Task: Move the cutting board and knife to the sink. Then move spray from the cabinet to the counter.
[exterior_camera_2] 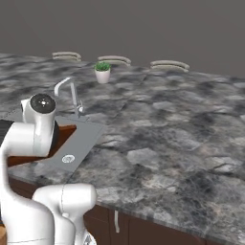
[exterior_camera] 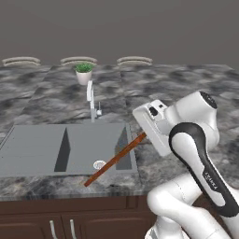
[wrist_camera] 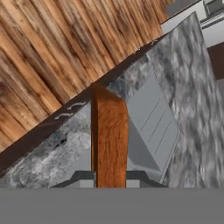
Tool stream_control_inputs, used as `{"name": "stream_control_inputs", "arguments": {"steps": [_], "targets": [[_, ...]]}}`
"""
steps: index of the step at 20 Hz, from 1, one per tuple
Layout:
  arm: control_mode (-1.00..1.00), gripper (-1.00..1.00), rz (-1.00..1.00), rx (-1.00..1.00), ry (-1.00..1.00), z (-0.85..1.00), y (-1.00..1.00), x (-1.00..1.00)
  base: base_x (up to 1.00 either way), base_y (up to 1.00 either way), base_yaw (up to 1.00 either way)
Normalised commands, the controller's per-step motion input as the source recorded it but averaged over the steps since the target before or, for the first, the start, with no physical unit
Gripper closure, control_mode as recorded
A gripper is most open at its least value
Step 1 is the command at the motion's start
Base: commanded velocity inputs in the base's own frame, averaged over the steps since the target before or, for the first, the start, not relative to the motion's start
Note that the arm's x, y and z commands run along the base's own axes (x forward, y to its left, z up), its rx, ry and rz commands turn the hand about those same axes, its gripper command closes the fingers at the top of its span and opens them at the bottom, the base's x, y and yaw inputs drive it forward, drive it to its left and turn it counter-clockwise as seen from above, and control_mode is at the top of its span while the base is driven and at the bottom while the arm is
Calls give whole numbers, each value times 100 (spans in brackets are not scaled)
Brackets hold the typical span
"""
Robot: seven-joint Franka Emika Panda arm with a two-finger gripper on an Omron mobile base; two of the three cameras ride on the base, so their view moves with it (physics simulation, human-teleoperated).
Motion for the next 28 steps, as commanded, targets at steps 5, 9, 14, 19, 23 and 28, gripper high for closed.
{"name": "stream_control_inputs", "arguments": {"steps": [5, 9, 14, 19, 23, 28], "targets": [[-100, 100, 1, -1, -14, -45, -3, 84, 0, 0, 0], [-100, 100, 0, 0, -11, -31, -9, 99, 0, 0, 0], [-100, 100, 0, 0, -2, -32, -2, 100, 0, 0, 0], [-100, 100, 0, 0, 7, -24, 5, 100, 0, 0, 0], [-100, 100, 0, -3, 16, -21, 16, 78, 0, 0, 0], [-100, 100, 2, -10, 20, -24, 25, 20, 0, 0, 0]]}}
